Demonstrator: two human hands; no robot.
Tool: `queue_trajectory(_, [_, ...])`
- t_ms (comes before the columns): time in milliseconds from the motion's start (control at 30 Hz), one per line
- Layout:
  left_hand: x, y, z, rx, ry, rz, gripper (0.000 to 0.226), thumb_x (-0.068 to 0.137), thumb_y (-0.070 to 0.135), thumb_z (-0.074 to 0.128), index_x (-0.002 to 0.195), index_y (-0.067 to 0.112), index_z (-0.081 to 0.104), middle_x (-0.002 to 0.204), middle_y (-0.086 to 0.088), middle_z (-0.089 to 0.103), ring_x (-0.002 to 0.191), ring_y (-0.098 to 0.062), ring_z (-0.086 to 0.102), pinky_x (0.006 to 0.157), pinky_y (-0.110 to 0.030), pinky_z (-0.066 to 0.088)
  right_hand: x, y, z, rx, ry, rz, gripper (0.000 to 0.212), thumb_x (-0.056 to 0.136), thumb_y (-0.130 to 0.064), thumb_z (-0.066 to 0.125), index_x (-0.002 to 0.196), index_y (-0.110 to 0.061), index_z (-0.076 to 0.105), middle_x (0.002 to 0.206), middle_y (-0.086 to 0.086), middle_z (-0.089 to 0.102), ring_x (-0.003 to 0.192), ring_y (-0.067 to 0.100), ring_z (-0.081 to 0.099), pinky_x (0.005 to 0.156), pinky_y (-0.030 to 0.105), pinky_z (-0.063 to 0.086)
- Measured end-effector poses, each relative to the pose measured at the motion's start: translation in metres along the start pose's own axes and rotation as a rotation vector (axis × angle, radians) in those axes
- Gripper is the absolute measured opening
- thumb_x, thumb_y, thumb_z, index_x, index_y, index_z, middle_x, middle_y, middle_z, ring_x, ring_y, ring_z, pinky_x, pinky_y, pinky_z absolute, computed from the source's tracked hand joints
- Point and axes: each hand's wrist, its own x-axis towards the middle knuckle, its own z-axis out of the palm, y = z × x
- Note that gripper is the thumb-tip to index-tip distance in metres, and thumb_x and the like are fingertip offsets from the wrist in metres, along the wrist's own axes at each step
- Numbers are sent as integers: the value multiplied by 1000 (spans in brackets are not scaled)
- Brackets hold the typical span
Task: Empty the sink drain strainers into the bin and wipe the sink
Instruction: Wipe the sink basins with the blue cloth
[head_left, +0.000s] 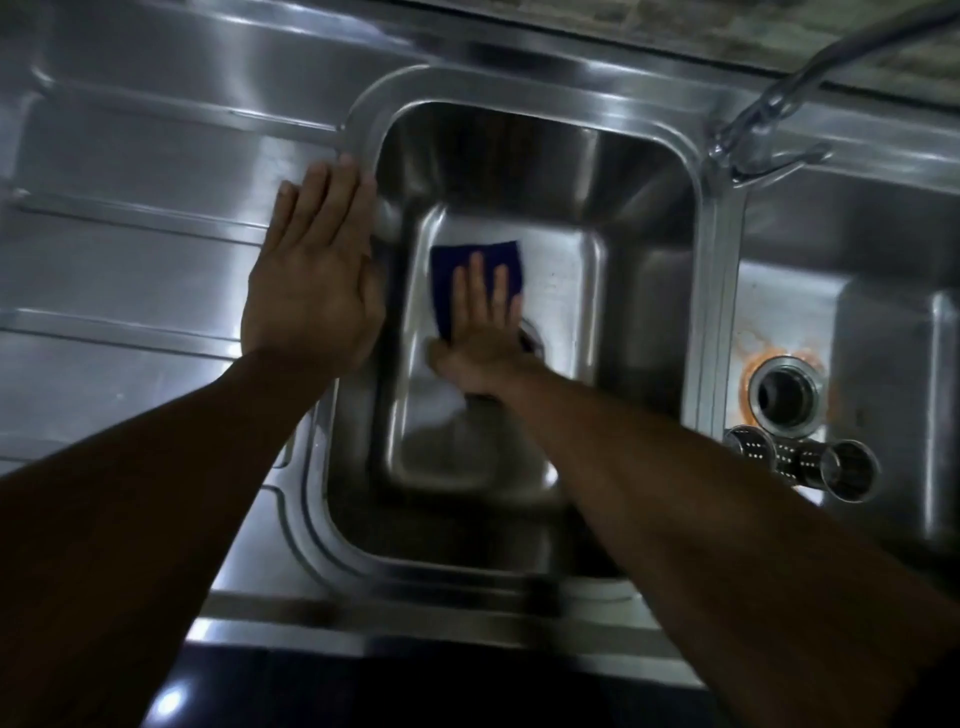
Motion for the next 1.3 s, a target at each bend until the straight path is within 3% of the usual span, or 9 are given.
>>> queue_trajectory(133, [-1, 0, -1, 19, -20, 16, 62, 96, 19, 34, 156, 5, 26, 165, -16, 24, 155, -32, 17, 126, -51, 14, -55, -41, 36, -25, -79, -202, 95, 90, -37, 52, 159, -11, -8, 166, 6, -23, 151, 36, -23, 123, 57, 0])
queue_trajectory(267, [-1, 2, -2, 4, -17, 10, 62, 96, 18, 32, 156, 4, 27, 164, -17, 25, 155, -33, 18, 127, -50, 13, -99, -17, 51, -99, -263, -343, 100, 88, -24, 58, 159, -15, -11, 164, 3, -28, 150, 30, -28, 124, 49, -11])
queue_trajectory(400, [-2, 3, -3, -4, -30, -4, 61, 97, 19, 31, 156, 5, 26, 165, -16, 22, 155, -31, 15, 127, -50, 12, -111, 1, 55, -191, -129, -390, 80, 100, -42, 44, 161, -16, -1, 168, 3, -15, 155, 28, -14, 126, 45, -3])
queue_trajectory(567, [-1, 0, 0, -14, -24, 4, 60, 99, 22, 31, 157, 8, 25, 166, -14, 22, 156, -30, 14, 127, -50, 13, -42, 18, 23, -221, 83, -235, 76, 102, -48, 36, 160, -14, 0, 168, 9, -10, 155, 33, -7, 124, 50, 5])
queue_trajectory(700, [-1, -3, 5, -34, -5, 5, 55, 104, 22, 29, 157, 11, 25, 166, -12, 23, 155, -29, 16, 127, -50, 14, 9, 59, -14, -181, 90, -7, 75, 105, -44, 33, 159, -15, -11, 166, 7, -21, 154, 31, -15, 125, 49, 1])
queue_trajectory(900, [-1, -4, 2, -27, -15, 1, 56, 102, 19, 29, 157, 9, 26, 165, -14, 24, 155, -32, 17, 127, -50, 13, -34, 64, 4, -20, 137, 326, 86, 96, -13, 50, 157, -5, -11, 165, 17, -20, 153, 39, -12, 124, 54, 9])
queue_trajectory(1100, [-1, -4, -1, -22, -65, 11, 61, 97, 18, 30, 156, 4, 26, 164, -18, 25, 154, -34, 18, 127, -50, 11, -116, 52, 33, -19, -110, 311, 65, 103, -13, 34, 157, 0, 1, 166, 18, -13, 153, 41, -8, 119, 57, 18])
queue_trajectory(1200, [-2, -2, -1, -23, -76, 7, 60, 97, 18, 29, 155, 1, 27, 163, -21, 26, 154, -36, 19, 127, -50, 11, -139, 55, 19, -76, -274, 237, 58, 100, -6, 45, 154, -1, 26, 164, 23, 14, 149, 43, 22, 115, 49, 33])
queue_trajectory(1300, [0, -6, -3, -75, -152, -7, 60, 101, 26, 24, 156, 1, 25, 164, -22, 22, 153, -39, 16, 126, -53, 11, -156, 48, -1, -39, -278, 225, 43, 95, -9, 57, 137, 0, 52, 143, 22, 51, 131, 37, 51, 104, 44, 46])
